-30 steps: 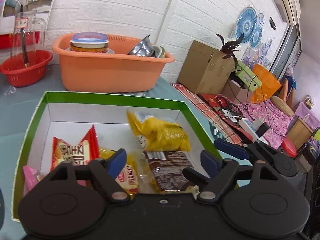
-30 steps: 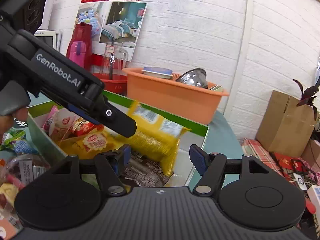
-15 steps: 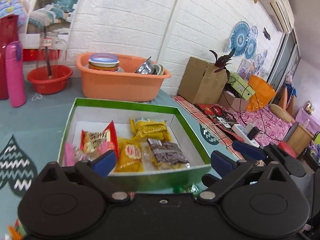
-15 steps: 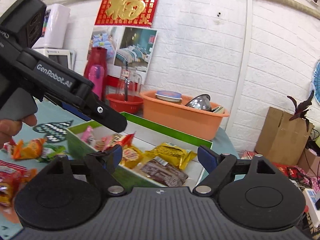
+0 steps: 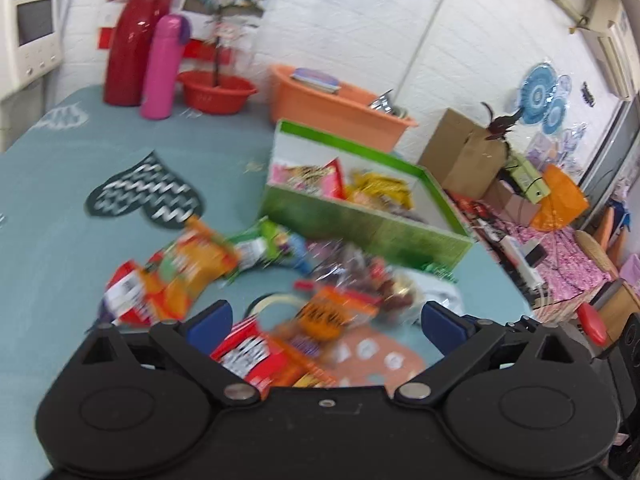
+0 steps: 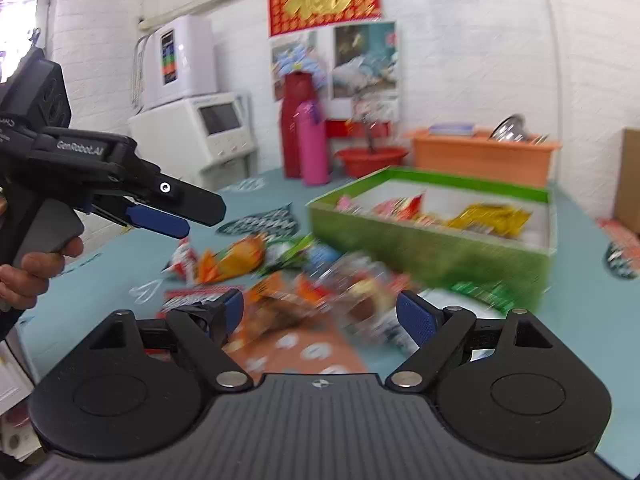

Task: Organize snacks
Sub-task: 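Move the left gripper down to the red chip bag on the table, then grasp the red chip bag with the left gripper and lift it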

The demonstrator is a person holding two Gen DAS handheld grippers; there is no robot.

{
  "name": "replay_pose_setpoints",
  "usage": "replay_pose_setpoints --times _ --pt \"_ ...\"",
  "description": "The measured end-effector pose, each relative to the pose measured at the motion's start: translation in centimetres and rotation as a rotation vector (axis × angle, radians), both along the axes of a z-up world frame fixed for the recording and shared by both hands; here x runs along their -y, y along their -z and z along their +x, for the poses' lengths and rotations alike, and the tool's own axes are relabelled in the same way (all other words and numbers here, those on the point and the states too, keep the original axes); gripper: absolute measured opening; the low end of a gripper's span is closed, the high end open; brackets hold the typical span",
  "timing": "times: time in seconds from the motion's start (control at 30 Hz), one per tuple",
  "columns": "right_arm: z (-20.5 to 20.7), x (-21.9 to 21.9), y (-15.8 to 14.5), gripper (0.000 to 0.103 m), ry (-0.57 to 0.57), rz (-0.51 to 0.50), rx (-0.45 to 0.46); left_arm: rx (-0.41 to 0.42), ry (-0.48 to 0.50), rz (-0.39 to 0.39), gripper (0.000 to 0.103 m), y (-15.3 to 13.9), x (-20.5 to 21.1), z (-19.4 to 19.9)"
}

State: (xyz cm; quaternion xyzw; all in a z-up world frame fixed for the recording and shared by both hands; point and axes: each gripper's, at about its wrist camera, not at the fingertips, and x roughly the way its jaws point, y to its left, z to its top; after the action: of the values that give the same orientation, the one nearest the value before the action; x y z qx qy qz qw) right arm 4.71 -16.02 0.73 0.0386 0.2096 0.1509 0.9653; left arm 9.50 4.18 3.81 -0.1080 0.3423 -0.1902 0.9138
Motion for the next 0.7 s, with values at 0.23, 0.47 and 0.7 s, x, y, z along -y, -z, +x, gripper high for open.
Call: replay_pose_setpoints --times 0.23,0.47,0.7 --pt "-0.1 -4.5 1.4 0.103 -0.154 0.051 -0.129 -0.068 0.031 0.045 0.103 2.0 -2.3 2.7" --pt "0.0 -7.0 2.5 0.083 -0.250 0.085 -0.224 -0.190 0.052 0.001 0.086 5.2 -4.5 3.7" --pt "0.6 -5.4 2.3 0.084 -0.142 0.103 -0.216 -0.240 0.104 -0.125 0.089 5.4 -5.7 0.7"
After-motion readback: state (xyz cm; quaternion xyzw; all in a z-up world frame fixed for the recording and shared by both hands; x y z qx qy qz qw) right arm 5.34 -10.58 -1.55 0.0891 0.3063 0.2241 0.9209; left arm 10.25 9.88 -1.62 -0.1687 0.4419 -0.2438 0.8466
